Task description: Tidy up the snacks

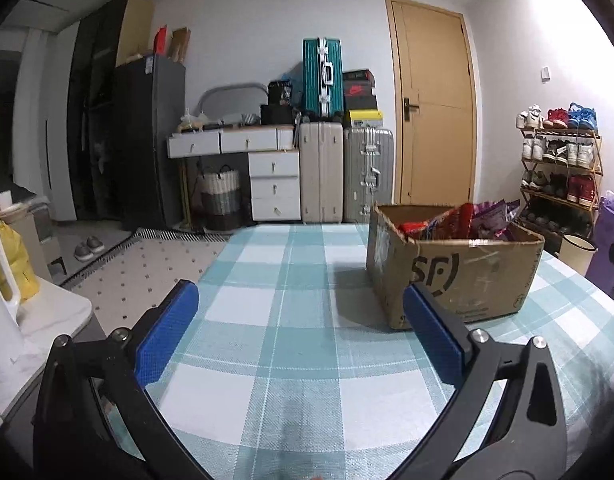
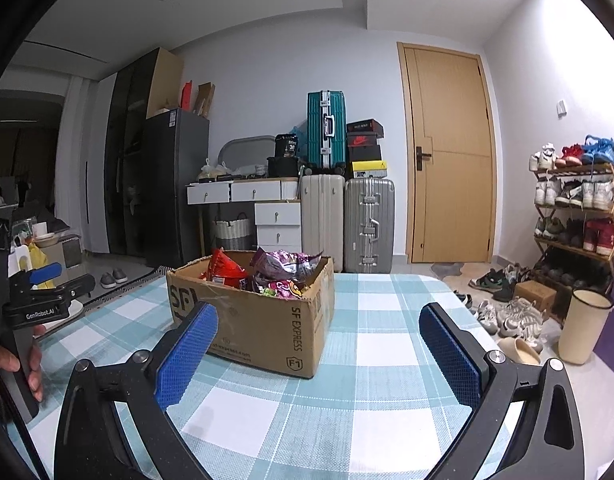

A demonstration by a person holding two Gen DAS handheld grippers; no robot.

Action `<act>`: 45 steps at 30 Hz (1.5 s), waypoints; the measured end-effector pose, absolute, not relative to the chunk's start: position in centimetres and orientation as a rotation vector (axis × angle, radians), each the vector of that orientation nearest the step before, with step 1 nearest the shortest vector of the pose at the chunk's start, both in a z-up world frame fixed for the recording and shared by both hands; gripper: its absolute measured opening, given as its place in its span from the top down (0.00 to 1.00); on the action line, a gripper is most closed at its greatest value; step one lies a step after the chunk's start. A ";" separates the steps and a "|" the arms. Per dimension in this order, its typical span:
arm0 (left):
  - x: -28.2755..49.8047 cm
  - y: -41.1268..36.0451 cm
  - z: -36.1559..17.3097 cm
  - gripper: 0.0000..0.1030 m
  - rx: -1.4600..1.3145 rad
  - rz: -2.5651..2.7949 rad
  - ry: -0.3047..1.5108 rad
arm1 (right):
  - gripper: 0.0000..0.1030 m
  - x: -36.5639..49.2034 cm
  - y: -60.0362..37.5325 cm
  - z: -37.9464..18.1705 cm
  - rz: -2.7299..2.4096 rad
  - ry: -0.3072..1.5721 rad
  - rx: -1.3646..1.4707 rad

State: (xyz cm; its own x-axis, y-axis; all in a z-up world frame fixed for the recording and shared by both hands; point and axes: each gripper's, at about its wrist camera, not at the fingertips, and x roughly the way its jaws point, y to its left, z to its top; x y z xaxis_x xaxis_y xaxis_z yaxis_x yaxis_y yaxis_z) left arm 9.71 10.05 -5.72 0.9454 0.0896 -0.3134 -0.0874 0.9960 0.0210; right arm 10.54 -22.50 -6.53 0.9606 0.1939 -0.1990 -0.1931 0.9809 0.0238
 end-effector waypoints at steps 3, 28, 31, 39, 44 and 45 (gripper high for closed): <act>10.1 10.3 -5.9 0.01 -0.007 0.094 0.328 | 0.01 12.0 -22.0 -7.1 0.199 0.286 -0.009; 9.9 10.4 -5.9 0.01 0.007 0.105 0.326 | 0.00 12.6 -21.6 -7.7 0.216 0.298 -0.023; 9.8 10.4 -5.9 0.01 0.008 0.105 0.326 | 0.00 12.6 -21.6 -7.7 0.216 0.298 -0.023; 9.8 10.4 -5.9 0.01 0.007 0.105 0.326 | 0.00 12.7 -21.6 -7.8 0.216 0.298 -0.023; 9.8 10.4 -5.9 0.01 0.007 0.105 0.326 | 0.00 12.6 -21.7 -7.7 0.215 0.299 -0.023; 9.8 10.5 -5.9 0.01 0.007 0.104 0.326 | 0.00 12.6 -21.7 -7.7 0.215 0.299 -0.023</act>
